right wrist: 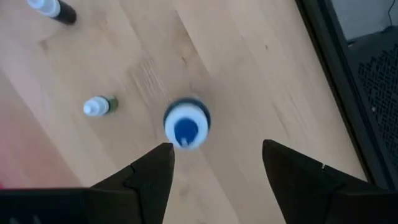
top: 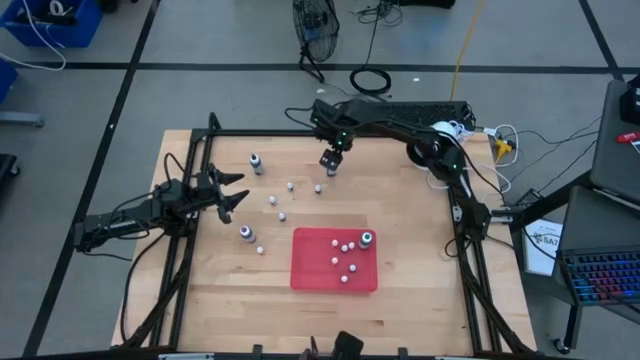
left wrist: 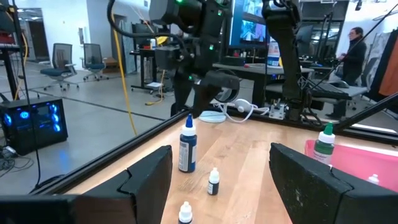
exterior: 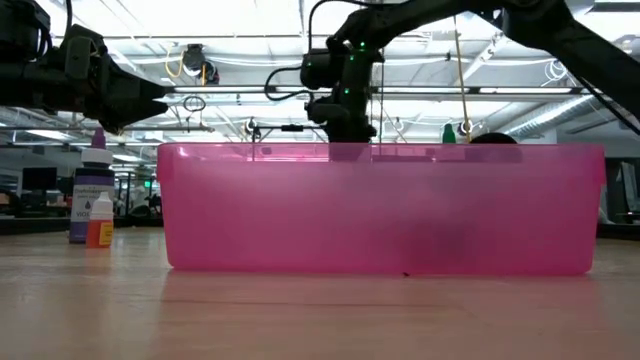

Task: Pick & Place food coloring
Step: Put the large blue food coloring bottle into the red bin

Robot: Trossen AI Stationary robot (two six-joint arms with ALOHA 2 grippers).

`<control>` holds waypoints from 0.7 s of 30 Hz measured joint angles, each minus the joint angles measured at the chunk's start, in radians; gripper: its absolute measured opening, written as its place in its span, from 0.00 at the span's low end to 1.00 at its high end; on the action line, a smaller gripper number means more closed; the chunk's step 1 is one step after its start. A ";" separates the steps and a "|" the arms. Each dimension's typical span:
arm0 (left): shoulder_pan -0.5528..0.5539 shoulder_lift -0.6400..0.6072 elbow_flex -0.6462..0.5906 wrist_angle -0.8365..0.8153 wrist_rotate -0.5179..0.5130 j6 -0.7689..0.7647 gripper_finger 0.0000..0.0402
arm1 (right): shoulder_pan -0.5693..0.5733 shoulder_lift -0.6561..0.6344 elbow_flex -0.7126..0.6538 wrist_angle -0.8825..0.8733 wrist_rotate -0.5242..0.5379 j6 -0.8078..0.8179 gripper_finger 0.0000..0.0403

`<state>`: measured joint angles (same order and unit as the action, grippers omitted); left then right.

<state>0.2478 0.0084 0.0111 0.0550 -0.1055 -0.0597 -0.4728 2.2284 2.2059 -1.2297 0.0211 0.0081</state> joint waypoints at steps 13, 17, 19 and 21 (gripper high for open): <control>0.000 0.000 0.000 0.000 0.000 0.000 0.67 | 0.008 0.026 -0.036 0.067 -0.075 -0.028 0.60; 0.000 0.000 0.000 0.000 0.000 0.000 0.67 | 0.008 0.026 -0.094 0.100 -0.075 -0.031 0.61; 0.000 0.000 0.000 0.000 0.000 0.000 0.67 | 0.008 0.026 -0.122 0.135 -0.075 -0.034 0.61; 0.000 0.000 0.000 0.000 0.000 0.000 0.67 | 0.008 0.027 -0.142 0.166 -0.075 -0.035 0.61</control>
<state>0.2478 0.0086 0.0113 0.0551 -0.1055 -0.0597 -0.4644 2.2551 2.0640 -1.0633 -0.0540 -0.0273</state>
